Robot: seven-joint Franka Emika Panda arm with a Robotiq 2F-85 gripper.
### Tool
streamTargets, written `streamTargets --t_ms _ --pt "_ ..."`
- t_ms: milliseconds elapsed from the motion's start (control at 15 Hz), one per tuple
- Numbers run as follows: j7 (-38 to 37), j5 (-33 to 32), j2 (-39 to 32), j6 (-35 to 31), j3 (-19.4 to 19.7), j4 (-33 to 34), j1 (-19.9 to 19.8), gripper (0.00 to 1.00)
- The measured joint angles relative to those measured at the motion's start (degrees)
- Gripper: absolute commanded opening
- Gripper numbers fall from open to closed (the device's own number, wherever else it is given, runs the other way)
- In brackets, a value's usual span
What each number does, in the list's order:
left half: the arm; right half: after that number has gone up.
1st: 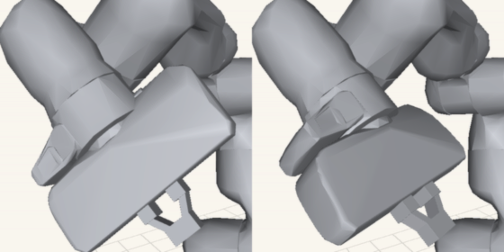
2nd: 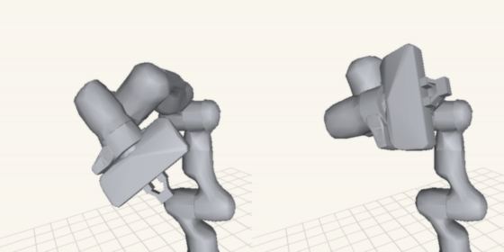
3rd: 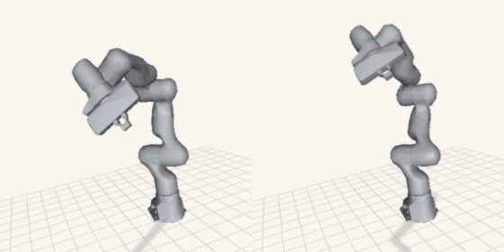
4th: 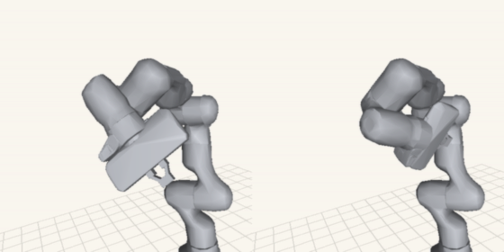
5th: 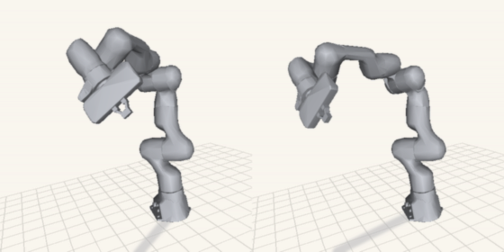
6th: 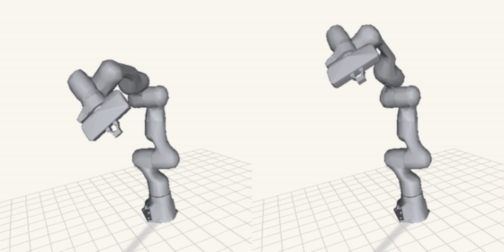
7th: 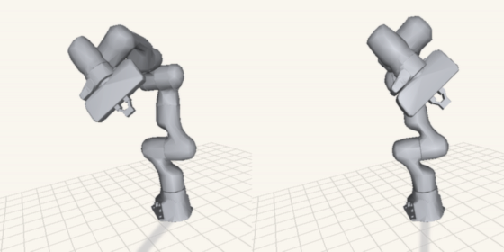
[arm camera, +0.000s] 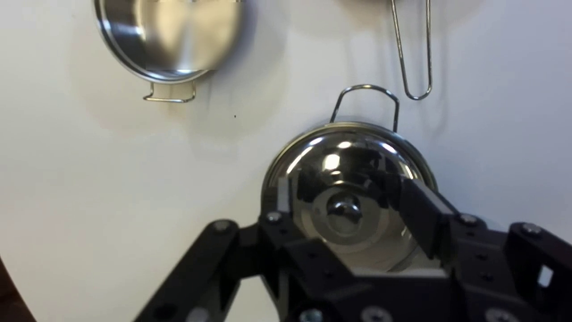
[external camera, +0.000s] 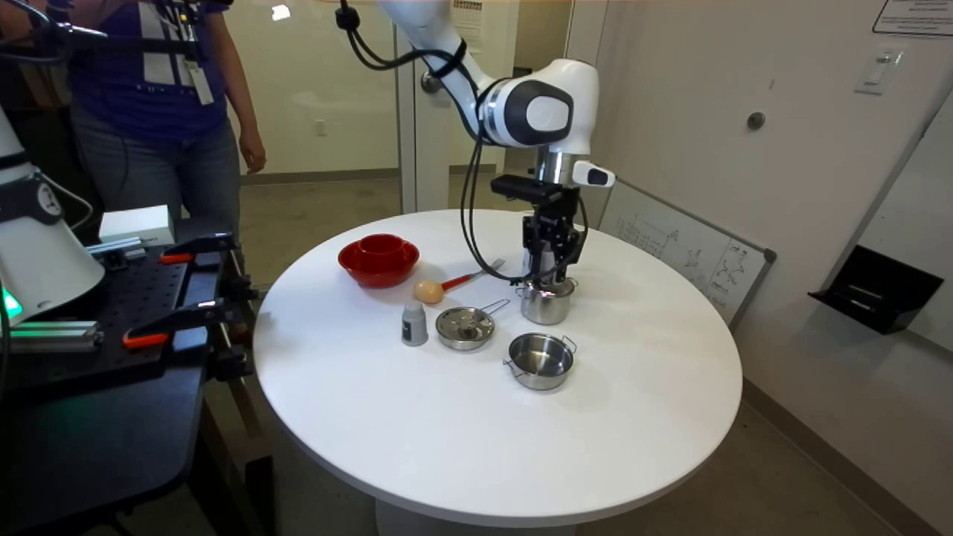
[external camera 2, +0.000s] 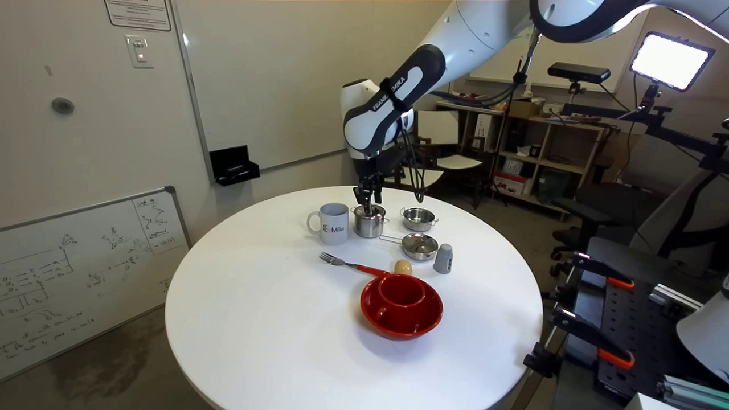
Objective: Pick up the lid and close the bowl
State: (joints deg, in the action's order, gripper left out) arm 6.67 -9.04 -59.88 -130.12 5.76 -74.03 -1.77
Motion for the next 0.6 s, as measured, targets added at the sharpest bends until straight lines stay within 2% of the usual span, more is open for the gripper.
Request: streamTargets --t_ms 133,600 --pt "-1.11 0.01 0.47 -0.1 0.0 -0.64 -0.11 1.0" --pt "-6.88 0.04 8.67 -3.13 0.64 -8.65 -0.3 1.0"
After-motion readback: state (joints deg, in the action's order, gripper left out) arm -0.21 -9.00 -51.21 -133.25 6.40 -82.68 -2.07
